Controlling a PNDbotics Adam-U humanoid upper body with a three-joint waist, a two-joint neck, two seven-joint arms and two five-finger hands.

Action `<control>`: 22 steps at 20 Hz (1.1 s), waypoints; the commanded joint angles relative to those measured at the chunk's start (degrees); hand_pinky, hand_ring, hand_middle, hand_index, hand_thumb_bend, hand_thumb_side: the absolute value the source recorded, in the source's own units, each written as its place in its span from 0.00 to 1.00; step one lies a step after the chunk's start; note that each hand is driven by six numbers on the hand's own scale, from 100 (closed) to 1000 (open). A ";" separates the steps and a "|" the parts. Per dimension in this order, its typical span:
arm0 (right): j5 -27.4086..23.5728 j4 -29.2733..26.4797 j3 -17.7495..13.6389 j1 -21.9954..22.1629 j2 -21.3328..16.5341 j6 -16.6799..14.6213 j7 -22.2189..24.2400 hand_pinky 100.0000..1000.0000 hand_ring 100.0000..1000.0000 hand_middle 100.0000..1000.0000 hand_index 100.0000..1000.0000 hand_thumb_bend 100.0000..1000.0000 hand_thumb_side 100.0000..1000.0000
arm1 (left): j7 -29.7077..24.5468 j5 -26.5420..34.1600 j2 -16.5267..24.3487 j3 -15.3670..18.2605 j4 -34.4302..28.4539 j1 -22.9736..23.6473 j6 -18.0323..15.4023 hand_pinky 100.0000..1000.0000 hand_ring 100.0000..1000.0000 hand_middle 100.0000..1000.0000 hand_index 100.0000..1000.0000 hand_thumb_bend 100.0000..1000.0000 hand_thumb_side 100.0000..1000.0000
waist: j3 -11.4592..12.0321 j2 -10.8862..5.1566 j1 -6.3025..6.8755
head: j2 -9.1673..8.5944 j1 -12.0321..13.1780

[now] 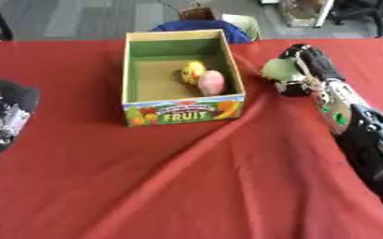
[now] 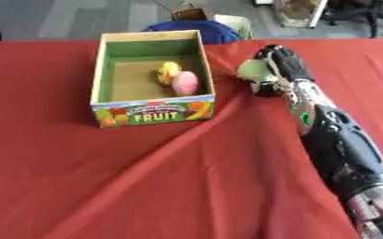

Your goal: Pick up objects on the table and place them in the box.

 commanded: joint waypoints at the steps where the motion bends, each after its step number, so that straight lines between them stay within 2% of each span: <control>1: -2.59 -4.10 -3.01 -1.08 -0.87 0.46 -0.98 0.34 0.69 0.21 0.33 0.00 0.00 | 0.05 0.01 1.25 0.41 -1.27 -0.48 -0.11 0.54 0.47 0.46 0.52 0.45 0.28 | -0.15 -1.28 0.01 | -0.56 0.01; 4: -5.62 -6.51 -4.67 -0.94 -0.33 1.66 0.57 0.35 0.71 0.20 0.32 0.00 0.00 | 0.09 0.01 1.22 0.45 -1.25 -0.40 -0.11 0.54 0.47 0.46 0.52 0.45 0.28 | -0.26 -1.44 -0.06 | -0.50 0.03; 12: -14.01 -8.57 -6.08 -0.52 0.18 5.79 4.99 0.35 0.71 0.18 0.30 0.00 0.00 | 0.15 0.06 1.15 0.52 -1.21 -0.31 -0.11 0.54 0.47 0.46 0.52 0.45 0.28 | -0.37 -1.56 -0.11 | -0.51 -0.10; 16: -18.42 -9.13 -5.66 -0.28 -0.14 7.17 5.98 0.35 0.71 0.17 0.29 0.00 0.12 | 0.13 0.06 1.13 0.50 -1.19 -0.28 -0.10 0.54 0.47 0.46 0.52 0.45 0.28 | -0.41 -1.55 -0.11 | -0.45 -0.20; 19: -21.71 -9.60 -5.19 -0.17 -0.53 8.19 6.09 0.34 0.70 0.16 0.27 0.00 0.14 | 0.15 0.04 1.14 0.52 -1.19 -0.29 -0.10 0.54 0.47 0.46 0.52 0.45 0.28 | -0.47 -1.55 -0.08 | -0.41 -0.23; 21: -23.91 -10.00 -4.70 -0.10 -0.87 8.65 6.11 0.33 0.70 0.16 0.27 0.00 0.13 | 0.15 0.03 1.14 0.52 -1.20 -0.28 -0.10 0.54 0.47 0.46 0.52 0.45 0.28 | -0.51 -1.57 -0.09 | -0.39 -0.26; 22: -25.06 -10.22 -4.46 -0.07 -1.05 8.85 6.09 0.33 0.70 0.15 0.27 0.00 0.16 | 0.15 0.03 1.14 0.51 -1.19 -0.28 -0.09 0.54 0.47 0.46 0.52 0.45 0.28 | -0.54 -1.59 -0.09 | -0.39 -0.28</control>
